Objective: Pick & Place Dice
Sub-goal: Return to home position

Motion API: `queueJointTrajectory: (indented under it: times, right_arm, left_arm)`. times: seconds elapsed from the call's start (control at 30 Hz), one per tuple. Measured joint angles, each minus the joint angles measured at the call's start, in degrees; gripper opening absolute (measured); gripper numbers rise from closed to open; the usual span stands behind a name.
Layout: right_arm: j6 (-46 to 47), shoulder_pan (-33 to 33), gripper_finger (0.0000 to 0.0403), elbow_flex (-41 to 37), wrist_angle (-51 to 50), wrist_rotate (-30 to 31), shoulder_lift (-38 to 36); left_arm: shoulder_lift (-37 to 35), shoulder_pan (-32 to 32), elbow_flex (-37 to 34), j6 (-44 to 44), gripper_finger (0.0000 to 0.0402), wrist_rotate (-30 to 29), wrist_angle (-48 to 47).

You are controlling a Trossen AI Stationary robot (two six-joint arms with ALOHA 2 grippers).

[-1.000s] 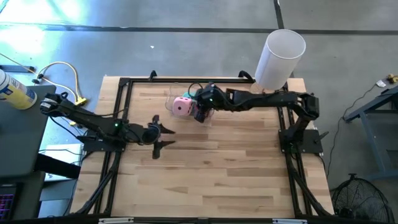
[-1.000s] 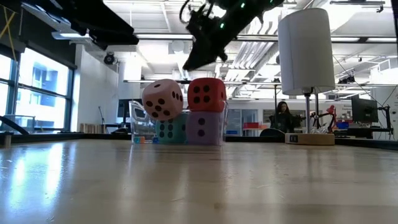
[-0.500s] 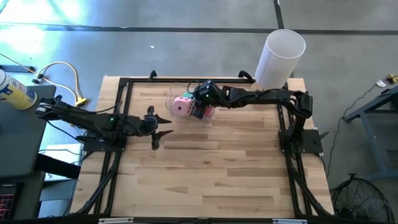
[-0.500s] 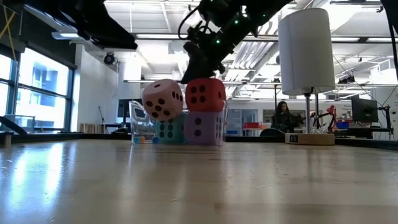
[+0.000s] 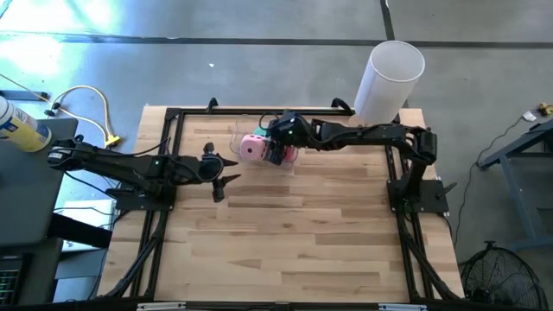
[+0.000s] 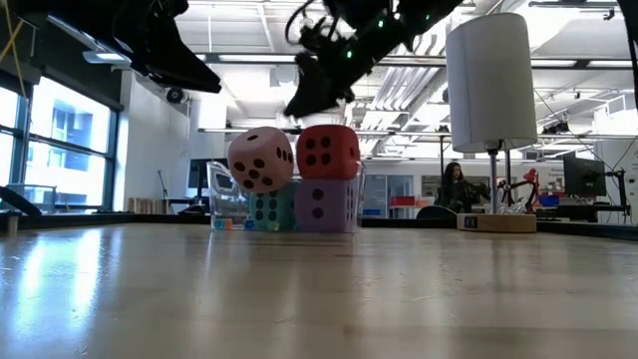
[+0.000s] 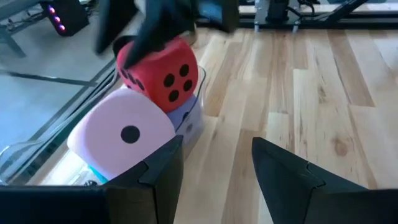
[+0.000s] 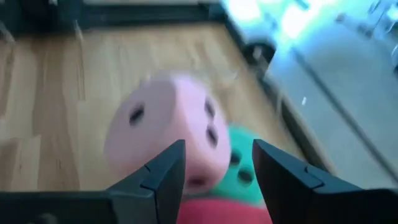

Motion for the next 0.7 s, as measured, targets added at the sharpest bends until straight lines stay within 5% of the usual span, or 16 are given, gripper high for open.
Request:
queueJointTrajectory:
  times: [0.27, 0.43, 0.57, 0.7]
  right_arm:
    - [-5.4, 4.1, 0.0172, 0.1, -1.3, 4.5, -5.8]
    - [-6.2, 8.0, 0.0101, 0.1, -12.4, 9.6, -10.0]
    - [-2.0, 9.5, 0.0016, 0.1, -25.9, 8.2, -13.2]
    - [1.9, 9.3, 0.0004, -4.1, -30.7, 1.4, -17.5]
  left_arm:
    - [-0.4, -0.1, 0.0, -0.5, 0.0181, 4.5, -1.7]
    - [-4.4, -1.4, 1.6, 0.2, 0.0174, 5.4, -2.6]
    - [-8.1, -0.8, 3.3, 1.2, 0.0132, 1.8, -8.6]
    - [-12.7, 0.6, 3.7, 3.2, 0.0062, -5.0, -14.6]
